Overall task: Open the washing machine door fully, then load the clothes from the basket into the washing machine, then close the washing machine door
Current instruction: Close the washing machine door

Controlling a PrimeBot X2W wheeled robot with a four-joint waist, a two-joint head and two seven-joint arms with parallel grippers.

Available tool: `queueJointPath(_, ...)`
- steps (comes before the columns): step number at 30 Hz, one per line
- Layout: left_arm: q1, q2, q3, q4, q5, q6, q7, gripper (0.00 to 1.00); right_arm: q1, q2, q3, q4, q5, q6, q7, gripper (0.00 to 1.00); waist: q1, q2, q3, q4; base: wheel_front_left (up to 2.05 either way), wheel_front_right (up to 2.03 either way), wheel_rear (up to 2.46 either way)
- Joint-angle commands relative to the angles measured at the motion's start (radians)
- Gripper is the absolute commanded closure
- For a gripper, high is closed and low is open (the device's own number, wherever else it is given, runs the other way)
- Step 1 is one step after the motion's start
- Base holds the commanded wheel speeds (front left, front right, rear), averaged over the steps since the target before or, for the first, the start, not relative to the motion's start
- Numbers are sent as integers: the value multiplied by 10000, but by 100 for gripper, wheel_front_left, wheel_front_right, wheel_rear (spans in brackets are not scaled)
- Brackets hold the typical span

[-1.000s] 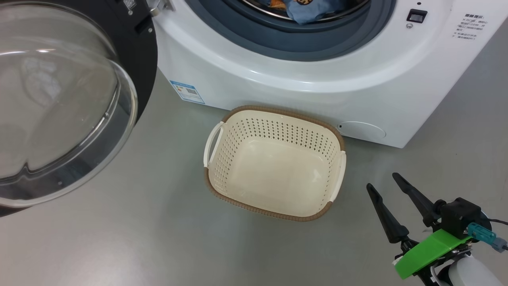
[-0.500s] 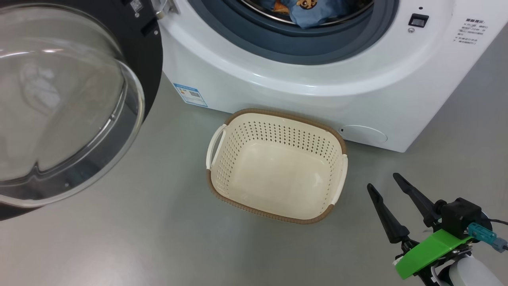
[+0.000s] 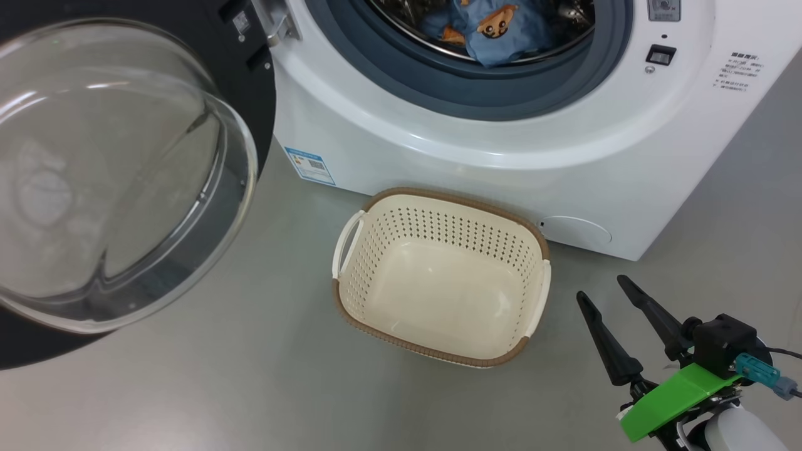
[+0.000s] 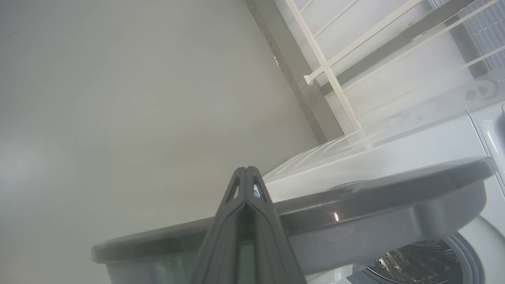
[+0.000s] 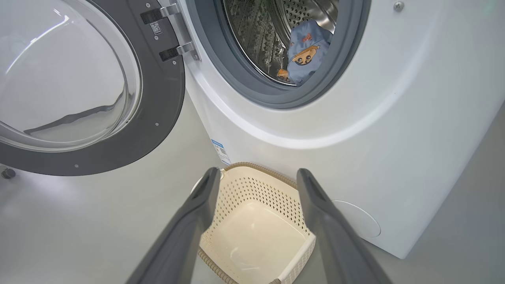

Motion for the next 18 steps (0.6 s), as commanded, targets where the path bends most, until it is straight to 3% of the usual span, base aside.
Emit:
queueJointPath(1, 229, 265, -18, -380, -200, -171, 370, 100, 104, -10, 131, -203, -21, 27, -119, 0, 0, 0, -69, 27, 0, 0, 0)
queueJointPath(18, 1429, 22, -347, -2661, -1115, -340, 2659, 100, 590, -6, -145, -195, -44, 27, -119, 0, 0, 0, -718, 316, 0, 0, 0)
